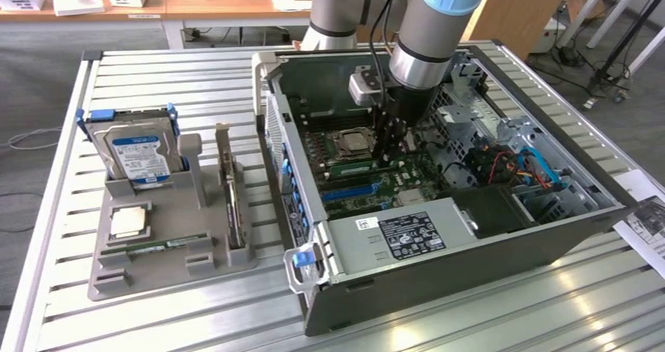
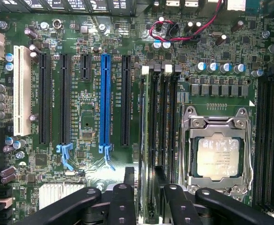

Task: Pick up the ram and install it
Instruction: 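Insert the ram into the slot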

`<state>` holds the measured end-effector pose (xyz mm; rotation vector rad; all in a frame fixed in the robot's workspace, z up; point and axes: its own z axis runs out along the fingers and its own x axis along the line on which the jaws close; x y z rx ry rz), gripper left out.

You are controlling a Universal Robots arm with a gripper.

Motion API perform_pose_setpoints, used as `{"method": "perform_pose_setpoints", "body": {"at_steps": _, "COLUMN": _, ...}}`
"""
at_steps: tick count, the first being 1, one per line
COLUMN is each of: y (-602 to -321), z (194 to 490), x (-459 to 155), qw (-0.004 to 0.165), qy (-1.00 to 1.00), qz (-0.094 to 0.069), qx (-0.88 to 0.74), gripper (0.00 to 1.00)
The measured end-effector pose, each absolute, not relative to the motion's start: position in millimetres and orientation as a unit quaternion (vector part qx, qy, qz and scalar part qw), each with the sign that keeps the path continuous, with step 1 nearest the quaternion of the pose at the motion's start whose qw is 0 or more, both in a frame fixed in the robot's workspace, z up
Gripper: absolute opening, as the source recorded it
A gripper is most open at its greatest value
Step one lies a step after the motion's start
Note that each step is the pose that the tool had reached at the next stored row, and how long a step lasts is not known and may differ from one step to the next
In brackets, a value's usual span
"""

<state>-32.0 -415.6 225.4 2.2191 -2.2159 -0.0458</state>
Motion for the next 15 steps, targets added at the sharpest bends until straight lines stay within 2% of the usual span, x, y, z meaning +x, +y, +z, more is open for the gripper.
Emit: {"method": "perform_pose_setpoints", "body": {"at_steps": 15, "y": -416, "z": 254, "x": -32, "qw": 0.003, "qy": -0.707, "qz": -0.015, "qx": 0.708, "gripper": 0.31}}
